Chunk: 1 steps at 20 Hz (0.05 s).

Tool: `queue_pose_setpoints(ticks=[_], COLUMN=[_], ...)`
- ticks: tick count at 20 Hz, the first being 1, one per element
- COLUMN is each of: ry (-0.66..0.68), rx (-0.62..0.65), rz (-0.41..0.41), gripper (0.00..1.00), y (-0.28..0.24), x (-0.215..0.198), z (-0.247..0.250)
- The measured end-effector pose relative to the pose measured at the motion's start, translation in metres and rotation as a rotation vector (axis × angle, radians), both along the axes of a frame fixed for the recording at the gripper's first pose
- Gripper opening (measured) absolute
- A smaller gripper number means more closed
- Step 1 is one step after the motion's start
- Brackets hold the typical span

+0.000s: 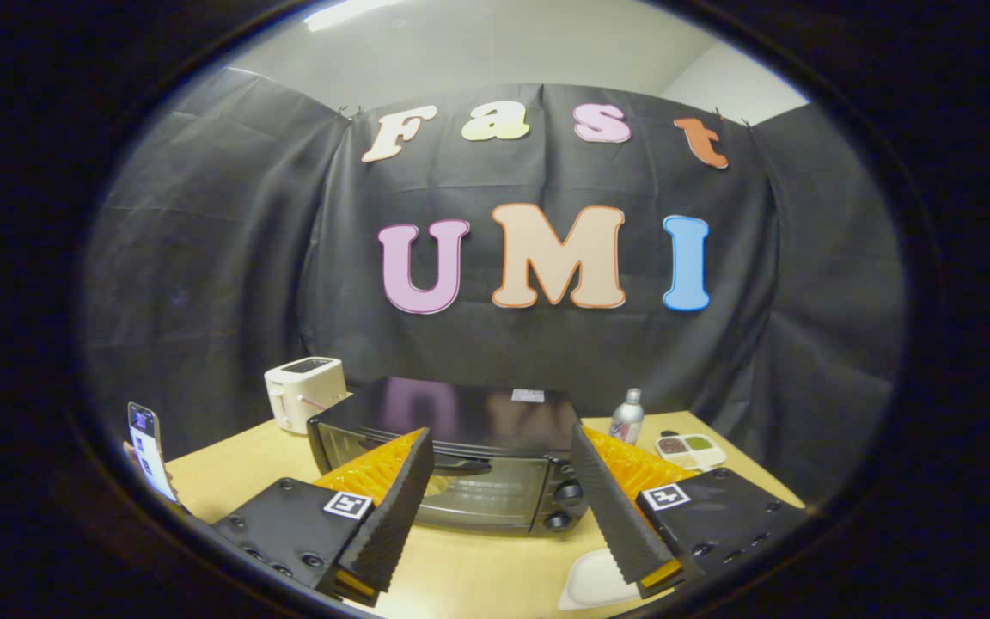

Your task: Open the toaster oven, put the food inside, and close the toaster oven door.

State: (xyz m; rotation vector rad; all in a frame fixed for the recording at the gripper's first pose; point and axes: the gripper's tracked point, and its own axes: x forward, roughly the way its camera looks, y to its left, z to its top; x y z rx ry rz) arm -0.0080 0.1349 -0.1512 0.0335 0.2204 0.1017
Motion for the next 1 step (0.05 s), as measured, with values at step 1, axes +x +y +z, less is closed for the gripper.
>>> queue_pose_setpoints(ticks=[1], ry=[0.001], rx=[0.013], rz=[0.004], gripper=[0.98], y=[-0.0023], x=[-0.0025], z=[0.0043])
